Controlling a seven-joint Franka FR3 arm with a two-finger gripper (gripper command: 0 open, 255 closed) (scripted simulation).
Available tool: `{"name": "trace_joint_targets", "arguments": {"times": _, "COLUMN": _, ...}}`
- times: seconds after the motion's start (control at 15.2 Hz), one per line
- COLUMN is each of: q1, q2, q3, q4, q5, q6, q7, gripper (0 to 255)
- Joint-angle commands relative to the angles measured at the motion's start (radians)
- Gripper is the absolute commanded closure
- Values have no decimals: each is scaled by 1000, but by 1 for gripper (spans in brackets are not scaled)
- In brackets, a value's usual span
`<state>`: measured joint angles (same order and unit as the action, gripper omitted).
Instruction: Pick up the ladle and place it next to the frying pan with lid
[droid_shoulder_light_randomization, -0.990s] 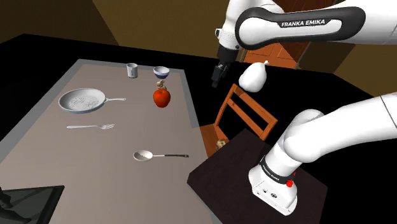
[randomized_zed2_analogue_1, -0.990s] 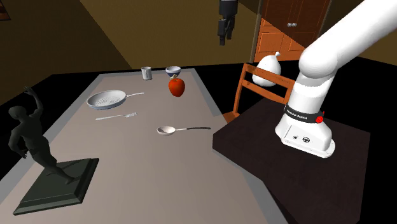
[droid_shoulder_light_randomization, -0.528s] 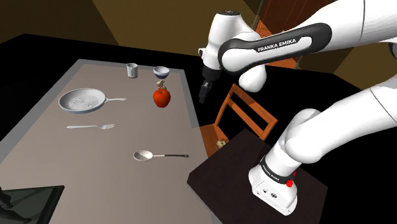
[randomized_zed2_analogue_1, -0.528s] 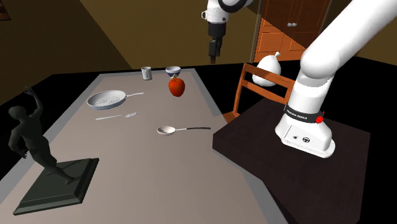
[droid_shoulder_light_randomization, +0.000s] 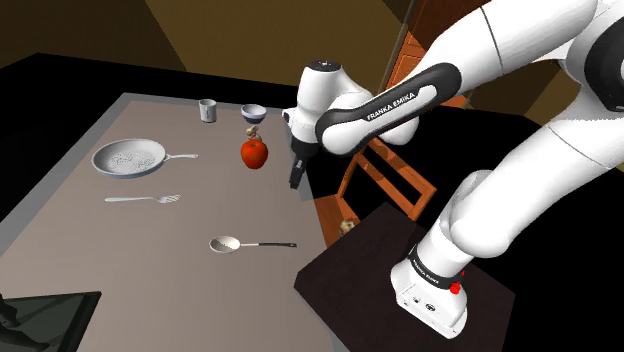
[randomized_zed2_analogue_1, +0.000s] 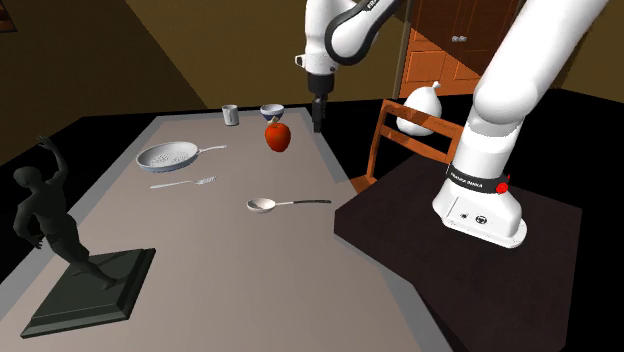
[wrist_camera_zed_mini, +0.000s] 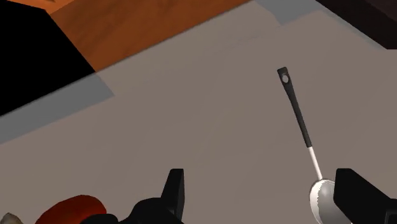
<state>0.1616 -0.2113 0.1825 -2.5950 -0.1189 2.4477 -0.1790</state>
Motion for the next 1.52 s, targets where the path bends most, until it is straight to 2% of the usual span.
{"name": "trace_joint_targets", "arguments": {"times": 0.0, "q1": 8, "q2": 71, "q3": 18, "q4": 1, "q5": -22, "q6": 69, "q7": 9, "gripper": 0}}
{"name": "trace_joint_targets", "arguments": {"times": 0.26, "q1": 20, "q2": 218, "q3": 45, "q4": 27, "q5": -100, "q6": 183, "q7": 47, "gripper": 0}}
{"name": "trace_joint_targets", "arguments": {"times": 0.53, "q1": 49, "q2": 371, "q3": 48, "q4": 72, "q5": -219, "q6": 278, "q7": 114, "gripper": 0}}
{"name": "trace_joint_targets", "arguments": {"times": 0.79, "q1": 114, "q2": 523, "q3": 12, "q4": 136, "q5": -348, "q6": 355, "q7": 190, "gripper": 0}}
{"name": "trace_joint_targets", "arguments": {"times": 1.06, "q1": 201, "q2": 670, "q3": -41, "q4": 214, "q5": -450, "q6": 419, "q7": 247, "gripper": 0}}
{"name": "trace_joint_targets", "arguments": {"times": 1.45, "q1": 246, "q2": 759, "q3": -95, "q4": 257, "q5": -497, "q6": 471, "q7": 286, "gripper": 0}}
